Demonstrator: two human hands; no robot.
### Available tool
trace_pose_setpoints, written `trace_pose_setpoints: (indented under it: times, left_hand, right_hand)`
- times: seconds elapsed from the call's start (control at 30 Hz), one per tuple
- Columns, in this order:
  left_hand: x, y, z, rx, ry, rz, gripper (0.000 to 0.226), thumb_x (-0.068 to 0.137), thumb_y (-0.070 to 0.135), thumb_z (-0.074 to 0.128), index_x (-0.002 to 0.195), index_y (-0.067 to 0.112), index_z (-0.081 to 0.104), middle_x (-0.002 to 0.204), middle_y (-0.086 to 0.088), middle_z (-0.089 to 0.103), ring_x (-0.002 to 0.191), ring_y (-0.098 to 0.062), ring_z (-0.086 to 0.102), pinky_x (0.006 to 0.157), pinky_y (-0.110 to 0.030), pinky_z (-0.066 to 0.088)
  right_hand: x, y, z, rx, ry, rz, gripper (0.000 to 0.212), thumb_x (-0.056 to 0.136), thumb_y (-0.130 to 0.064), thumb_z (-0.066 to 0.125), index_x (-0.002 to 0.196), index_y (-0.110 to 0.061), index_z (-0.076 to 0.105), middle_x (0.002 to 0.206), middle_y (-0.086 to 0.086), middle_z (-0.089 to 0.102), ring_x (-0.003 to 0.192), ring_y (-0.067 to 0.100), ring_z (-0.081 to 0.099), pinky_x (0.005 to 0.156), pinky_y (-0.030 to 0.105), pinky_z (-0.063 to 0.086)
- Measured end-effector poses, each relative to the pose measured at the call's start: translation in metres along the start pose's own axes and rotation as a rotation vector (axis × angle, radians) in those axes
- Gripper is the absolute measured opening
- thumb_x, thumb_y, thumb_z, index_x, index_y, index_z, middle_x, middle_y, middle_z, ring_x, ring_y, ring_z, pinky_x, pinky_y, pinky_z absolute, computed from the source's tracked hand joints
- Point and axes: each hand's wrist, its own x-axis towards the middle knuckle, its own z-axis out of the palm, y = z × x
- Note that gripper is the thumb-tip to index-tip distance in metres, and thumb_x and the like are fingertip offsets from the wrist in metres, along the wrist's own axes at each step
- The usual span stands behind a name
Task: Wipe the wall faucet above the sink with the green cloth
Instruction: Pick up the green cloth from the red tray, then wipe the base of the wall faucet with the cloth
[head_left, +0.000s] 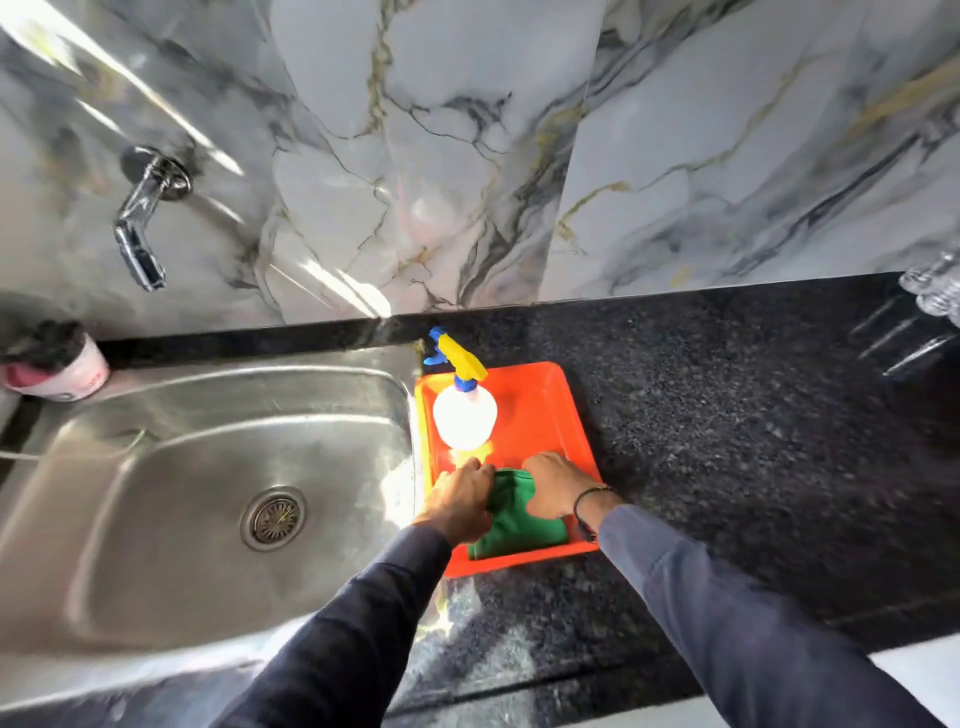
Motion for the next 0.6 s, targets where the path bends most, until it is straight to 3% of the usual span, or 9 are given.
trace_pose_setpoints:
  times: [0.07, 0.13, 0.27, 0.37, 0.43, 0.5, 0.57, 0.6]
  left_hand:
    - [-0.01, -0.004, -0.012, -0.118, 0.036, 0.051, 0.055, 0.085, 0.008, 0.067, 0.139, 0.004, 0.056, 0.131, -0.02, 0.061, 0.119, -0.043, 0.064, 0.101, -0.048, 0.053]
    - [-0.023, -0.009, -0.028, -0.216, 0.101, 0.135, 0.054, 0.079, 0.002, 0.07, 0.131, -0.002, 0.061, 0.122, -0.025, 0.066, 0.113, -0.042, 0.064, 0.096, -0.045, 0.051]
    - [-0.05, -0.029, -0.073, -0.243, 0.234, 0.243, 0.046, 0.075, 0.004, 0.077, 0.12, -0.003, 0.068, 0.108, -0.025, 0.071, 0.101, -0.039, 0.066, 0.087, -0.044, 0.05]
    - [-0.066, -0.056, -0.114, -0.241, 0.3, 0.282, 0.043, 0.077, 0.007, 0.081, 0.118, 0.001, 0.07, 0.108, -0.021, 0.071, 0.095, -0.034, 0.066, 0.087, -0.042, 0.051]
    - [-0.075, -0.079, -0.143, -0.242, 0.328, 0.281, 0.043, 0.08, 0.012, 0.082, 0.12, 0.004, 0.07, 0.108, -0.019, 0.07, 0.086, -0.026, 0.06, 0.084, -0.04, 0.053]
    - [-0.085, -0.108, -0.172, -0.251, 0.367, 0.268, 0.044, 0.082, 0.019, 0.083, 0.122, 0.007, 0.071, 0.109, -0.016, 0.069, 0.084, -0.021, 0.059, 0.082, -0.036, 0.054]
    - [-0.093, -0.141, -0.202, -0.237, 0.426, 0.229, 0.045, 0.085, 0.03, 0.082, 0.123, 0.01, 0.071, 0.115, -0.013, 0.069, 0.094, -0.024, 0.067, 0.089, -0.036, 0.057]
    - [-0.096, -0.158, -0.214, -0.228, 0.455, 0.205, 0.045, 0.088, 0.036, 0.079, 0.125, 0.011, 0.07, 0.121, -0.011, 0.067, 0.104, -0.025, 0.068, 0.096, -0.038, 0.056]
  right_hand:
    - [-0.008, -0.005, -0.017, 0.009, -0.052, -0.003, 0.028, 0.072, -0.019, 0.074, 0.099, -0.016, 0.067, 0.104, 0.013, 0.07, 0.097, 0.031, 0.07, 0.074, 0.034, 0.055]
    - [-0.016, -0.016, -0.04, -0.02, -0.11, -0.026, 0.036, 0.066, -0.022, 0.08, 0.098, -0.018, 0.065, 0.092, 0.006, 0.063, 0.083, 0.025, 0.062, 0.067, 0.034, 0.054]
    - [-0.026, -0.051, -0.079, -0.09, -0.15, -0.111, 0.077, 0.061, -0.048, 0.088, 0.124, -0.014, 0.062, 0.104, 0.0, 0.06, 0.097, 0.025, 0.06, 0.076, 0.031, 0.046]
    - [-0.029, -0.093, -0.102, -0.097, -0.1, -0.18, 0.087, 0.057, -0.06, 0.088, 0.126, -0.015, 0.062, 0.113, 0.0, 0.063, 0.111, 0.024, 0.062, 0.082, 0.028, 0.046]
    - [-0.027, -0.125, -0.117, -0.068, -0.029, -0.244, 0.078, 0.066, -0.053, 0.087, 0.129, -0.015, 0.059, 0.118, 0.001, 0.062, 0.113, 0.022, 0.059, 0.083, 0.026, 0.043]
    - [-0.019, -0.157, -0.132, 0.021, -0.008, -0.296, 0.05, 0.075, -0.039, 0.084, 0.116, -0.018, 0.064, 0.105, 0.0, 0.065, 0.101, 0.02, 0.063, 0.078, 0.024, 0.044]
    - [-0.007, -0.185, -0.145, 0.155, -0.011, -0.359, 0.032, 0.08, -0.028, 0.08, 0.107, -0.019, 0.067, 0.1, -0.001, 0.072, 0.098, 0.022, 0.071, 0.077, 0.027, 0.053]
    - [-0.003, -0.196, -0.149, 0.237, 0.0, -0.371, 0.032, 0.083, -0.025, 0.079, 0.111, -0.015, 0.069, 0.106, 0.002, 0.076, 0.101, 0.023, 0.072, 0.084, 0.032, 0.058]
